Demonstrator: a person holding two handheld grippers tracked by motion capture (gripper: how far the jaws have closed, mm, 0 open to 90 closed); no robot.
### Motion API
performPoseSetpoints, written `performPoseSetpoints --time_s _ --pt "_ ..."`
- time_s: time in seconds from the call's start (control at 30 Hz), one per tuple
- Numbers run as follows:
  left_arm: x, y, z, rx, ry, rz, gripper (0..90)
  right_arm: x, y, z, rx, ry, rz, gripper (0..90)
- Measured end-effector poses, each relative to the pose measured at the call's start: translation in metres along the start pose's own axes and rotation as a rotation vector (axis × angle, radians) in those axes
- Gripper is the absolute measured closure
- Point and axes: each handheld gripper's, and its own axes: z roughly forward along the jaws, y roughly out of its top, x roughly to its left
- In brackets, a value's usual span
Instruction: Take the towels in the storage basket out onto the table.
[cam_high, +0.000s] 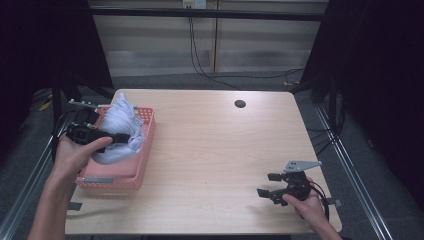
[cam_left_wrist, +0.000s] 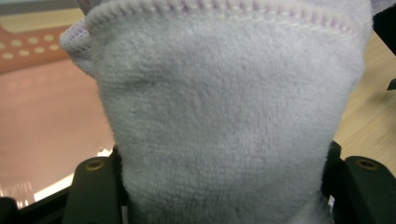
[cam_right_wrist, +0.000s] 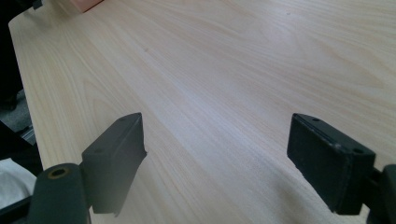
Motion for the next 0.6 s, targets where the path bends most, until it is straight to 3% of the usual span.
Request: performPoseSetpoints --time_s 0.2,0.6 --pt "-0.021 0.007 0.009 -0.024 -0.024 0.035 33.4 -0.001 0.000 -0.002 -0.012 -0.002 0.012 18.0" --pt "-0.064 0.020 0.046 0.004 -0.090 0.102 33.3 -0.001 0.000 -0.002 -0.018 -0.012 0.008 16.5"
